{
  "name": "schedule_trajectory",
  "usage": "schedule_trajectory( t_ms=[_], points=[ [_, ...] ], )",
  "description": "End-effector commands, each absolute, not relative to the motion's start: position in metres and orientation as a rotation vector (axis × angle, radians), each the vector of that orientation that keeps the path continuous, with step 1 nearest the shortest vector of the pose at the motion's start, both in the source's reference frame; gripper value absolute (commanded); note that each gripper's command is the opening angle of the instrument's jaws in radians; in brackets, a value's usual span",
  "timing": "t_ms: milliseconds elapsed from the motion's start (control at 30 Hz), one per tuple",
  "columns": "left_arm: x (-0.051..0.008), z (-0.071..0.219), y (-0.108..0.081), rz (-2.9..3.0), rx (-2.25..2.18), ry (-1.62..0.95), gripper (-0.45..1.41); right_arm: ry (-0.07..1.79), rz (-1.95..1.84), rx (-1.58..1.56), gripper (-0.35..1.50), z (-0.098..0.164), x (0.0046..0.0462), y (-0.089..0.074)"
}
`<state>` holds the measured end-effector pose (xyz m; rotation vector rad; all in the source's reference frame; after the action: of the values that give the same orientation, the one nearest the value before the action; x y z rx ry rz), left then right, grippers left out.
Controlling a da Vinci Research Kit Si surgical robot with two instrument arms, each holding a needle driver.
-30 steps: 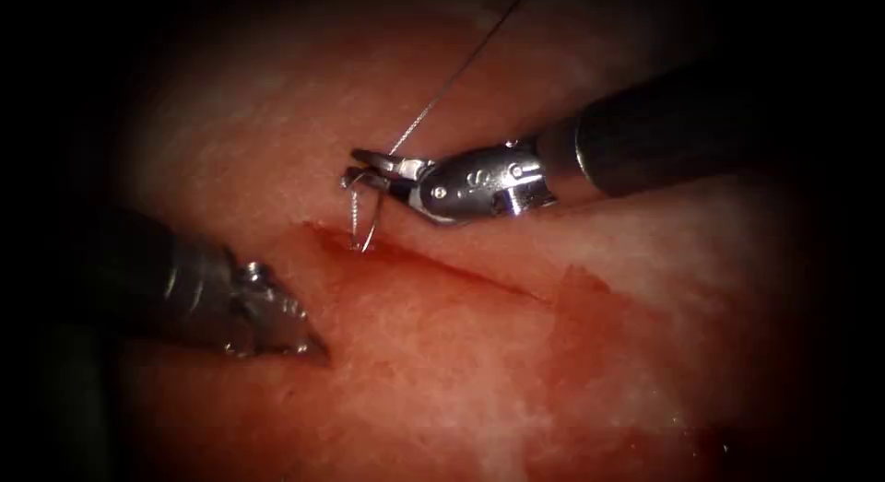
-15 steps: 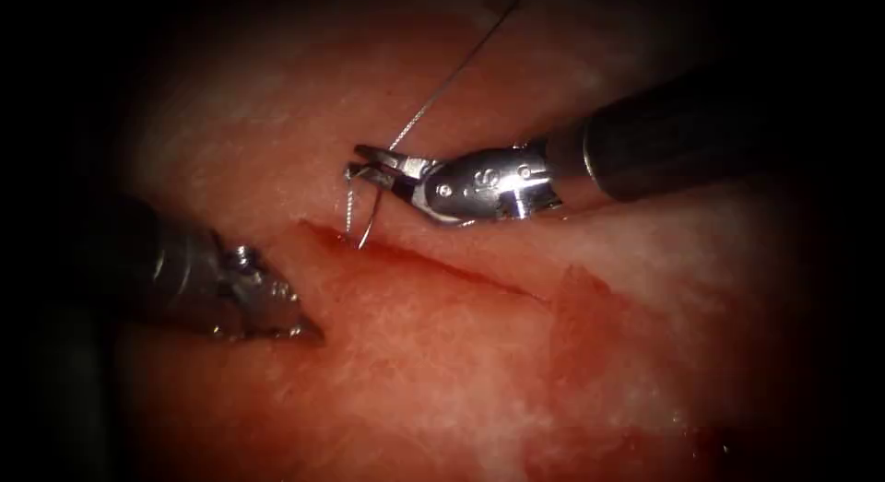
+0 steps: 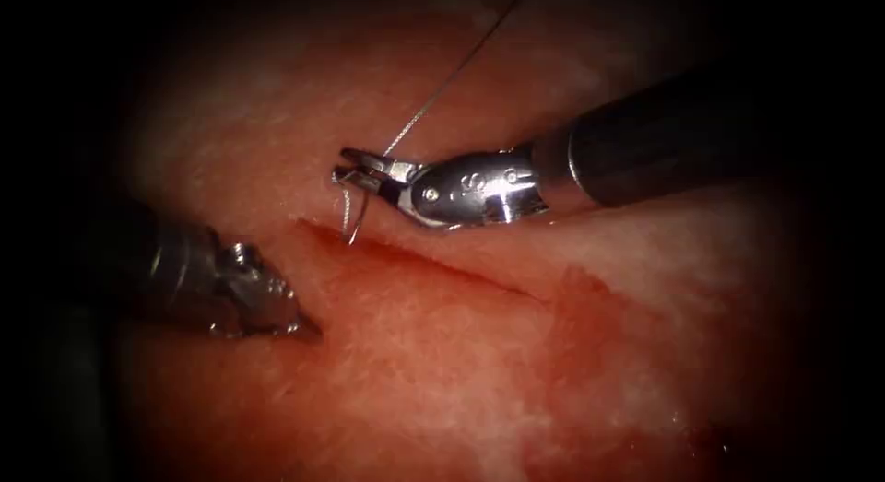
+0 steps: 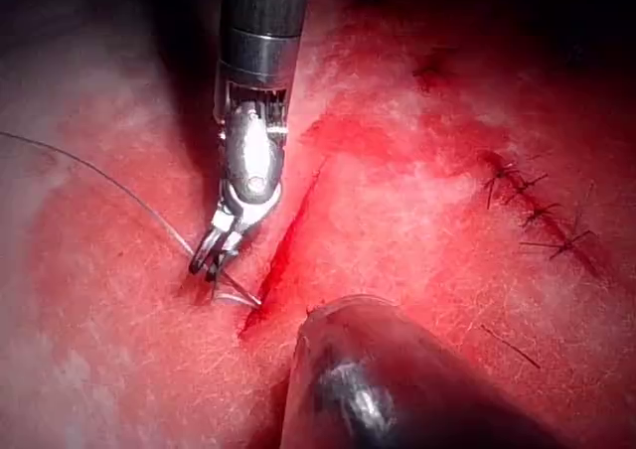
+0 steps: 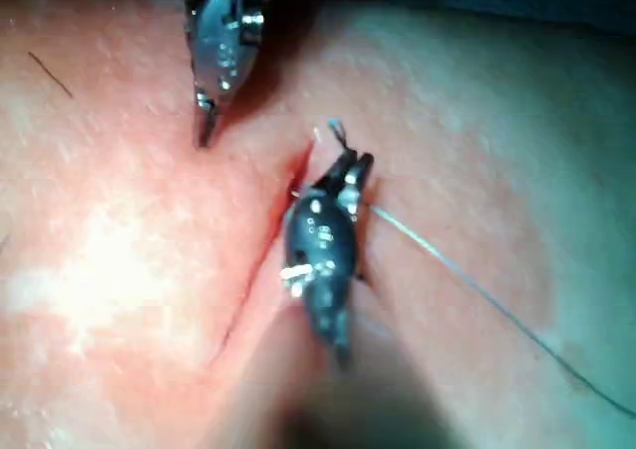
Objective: Wound Closure
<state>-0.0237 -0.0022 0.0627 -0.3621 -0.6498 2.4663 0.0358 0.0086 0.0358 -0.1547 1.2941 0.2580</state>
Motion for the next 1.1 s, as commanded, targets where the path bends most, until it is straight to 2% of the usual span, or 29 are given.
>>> schedule_trajectory(
  t_ms=[33, 1100],
  points=[
    [-0.024, 0.0633, -0.0035, 2.464, -0.36, -0.657, -0.4, 1.3, 0.264, -0.134, -0.35, 0.0361, 0.0365, 0.0074],
    [-0.0239, 0.0647, -0.0015, 2.419, -0.4, -0.599, -0.45, 1.364, 0.383, -0.029, -0.35, 0.0348, 0.0353, 0.0096]
  ],
)
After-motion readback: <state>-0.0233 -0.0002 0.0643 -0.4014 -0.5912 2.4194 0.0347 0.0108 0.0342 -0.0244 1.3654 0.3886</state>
